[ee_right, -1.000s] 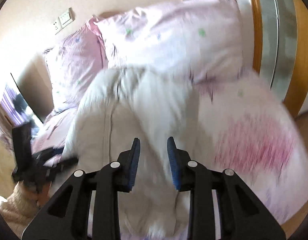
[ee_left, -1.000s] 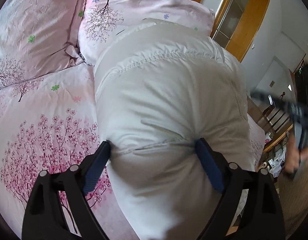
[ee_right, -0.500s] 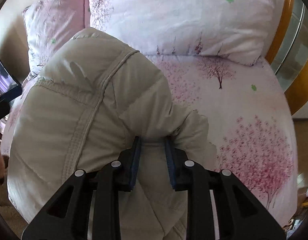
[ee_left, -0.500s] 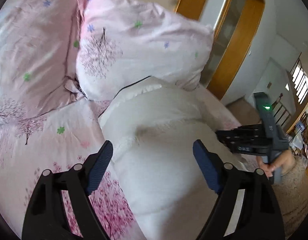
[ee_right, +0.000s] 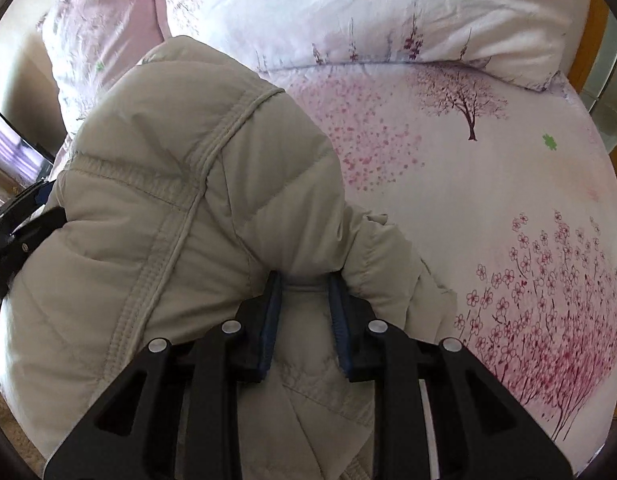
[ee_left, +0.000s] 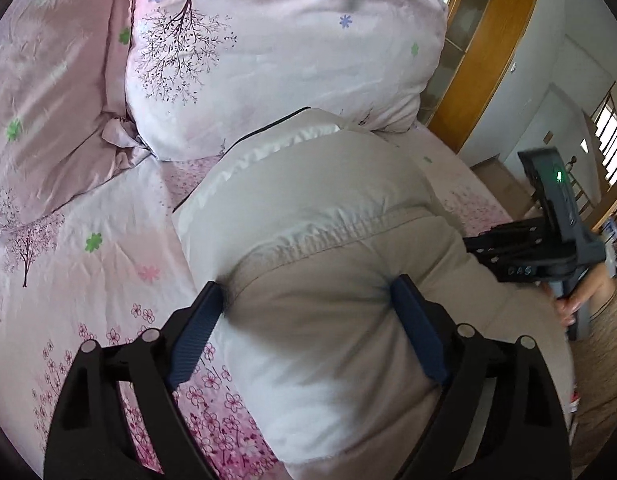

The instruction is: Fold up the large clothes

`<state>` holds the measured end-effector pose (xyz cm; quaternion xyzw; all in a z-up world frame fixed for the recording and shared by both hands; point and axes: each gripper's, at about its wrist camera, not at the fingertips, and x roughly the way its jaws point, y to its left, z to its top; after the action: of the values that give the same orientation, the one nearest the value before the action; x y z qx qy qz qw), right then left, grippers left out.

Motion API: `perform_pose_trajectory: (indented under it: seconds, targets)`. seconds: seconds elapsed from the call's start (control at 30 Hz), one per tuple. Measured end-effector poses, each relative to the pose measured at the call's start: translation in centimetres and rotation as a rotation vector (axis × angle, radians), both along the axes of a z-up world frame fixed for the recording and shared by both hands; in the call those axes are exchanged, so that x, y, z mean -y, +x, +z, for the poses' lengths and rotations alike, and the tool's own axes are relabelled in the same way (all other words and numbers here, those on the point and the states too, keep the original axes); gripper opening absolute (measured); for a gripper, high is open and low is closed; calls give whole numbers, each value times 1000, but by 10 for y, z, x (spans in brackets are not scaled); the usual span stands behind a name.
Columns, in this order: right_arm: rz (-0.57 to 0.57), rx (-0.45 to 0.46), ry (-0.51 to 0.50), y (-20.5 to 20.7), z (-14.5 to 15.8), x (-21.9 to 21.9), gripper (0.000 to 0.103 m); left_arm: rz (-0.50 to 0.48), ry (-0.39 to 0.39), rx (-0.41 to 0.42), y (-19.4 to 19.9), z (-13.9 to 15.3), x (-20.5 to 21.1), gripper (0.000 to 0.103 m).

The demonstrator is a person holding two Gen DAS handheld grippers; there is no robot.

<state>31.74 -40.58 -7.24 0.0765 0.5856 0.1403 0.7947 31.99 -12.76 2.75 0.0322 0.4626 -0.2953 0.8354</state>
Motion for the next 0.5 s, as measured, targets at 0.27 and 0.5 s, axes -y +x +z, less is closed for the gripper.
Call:
perform_pose_trajectory:
  seconds: [0.27, 0.5]
  targets:
    - [-50, 137, -43, -55, 55, 1, 24, 24, 50, 60, -12, 5, -6, 90]
    - [-105, 205, -9, -143, 58, -14, 24, 62, 10, 69, -14, 19, -16, 81]
